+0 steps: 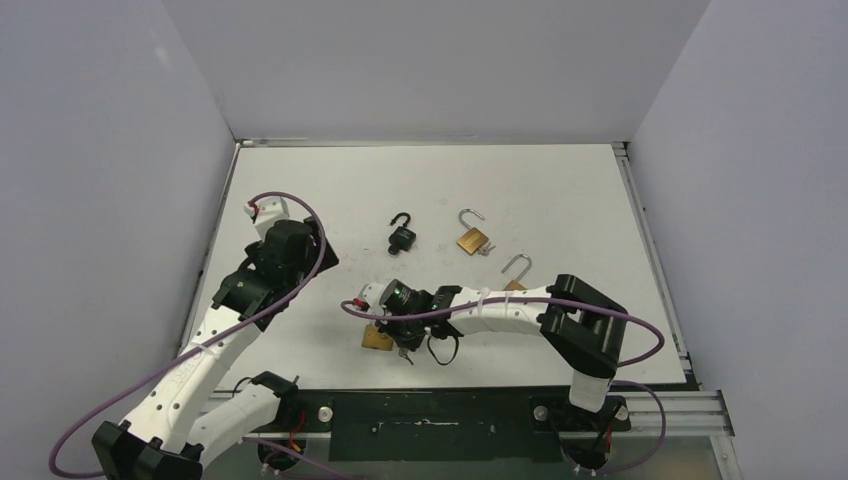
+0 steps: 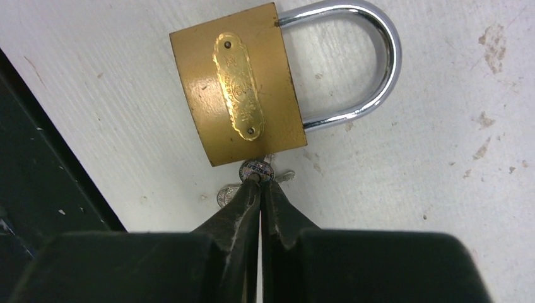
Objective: Unlock with the key
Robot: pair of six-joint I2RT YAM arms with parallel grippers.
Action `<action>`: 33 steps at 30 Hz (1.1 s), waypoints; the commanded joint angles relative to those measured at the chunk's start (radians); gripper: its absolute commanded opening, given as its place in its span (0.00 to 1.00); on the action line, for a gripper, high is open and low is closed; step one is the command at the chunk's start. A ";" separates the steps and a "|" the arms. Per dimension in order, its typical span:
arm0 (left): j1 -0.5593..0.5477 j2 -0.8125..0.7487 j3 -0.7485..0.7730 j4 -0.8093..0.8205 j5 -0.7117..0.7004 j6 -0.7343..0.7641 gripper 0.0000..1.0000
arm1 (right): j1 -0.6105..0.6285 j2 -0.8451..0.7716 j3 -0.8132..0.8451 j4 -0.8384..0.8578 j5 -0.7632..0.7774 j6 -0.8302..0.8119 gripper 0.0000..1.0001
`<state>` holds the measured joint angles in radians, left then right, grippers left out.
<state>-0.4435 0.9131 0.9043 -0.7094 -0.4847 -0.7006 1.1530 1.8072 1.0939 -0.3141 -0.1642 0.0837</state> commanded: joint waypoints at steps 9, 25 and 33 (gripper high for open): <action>0.018 -0.014 0.000 0.074 0.077 -0.050 0.88 | -0.031 -0.208 -0.148 0.093 0.014 0.068 0.00; 0.020 -0.113 -0.307 0.656 0.714 -0.034 0.94 | -0.234 -0.533 -0.292 0.353 -0.211 0.273 0.00; 0.017 -0.064 -0.309 1.144 1.276 0.057 0.90 | -0.332 -0.652 -0.115 0.192 -0.391 0.279 0.00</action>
<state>-0.4282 0.8181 0.5369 0.0784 0.4469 -0.7059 0.8467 1.2163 0.8642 -0.0925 -0.4259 0.3462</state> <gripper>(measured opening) 0.898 0.029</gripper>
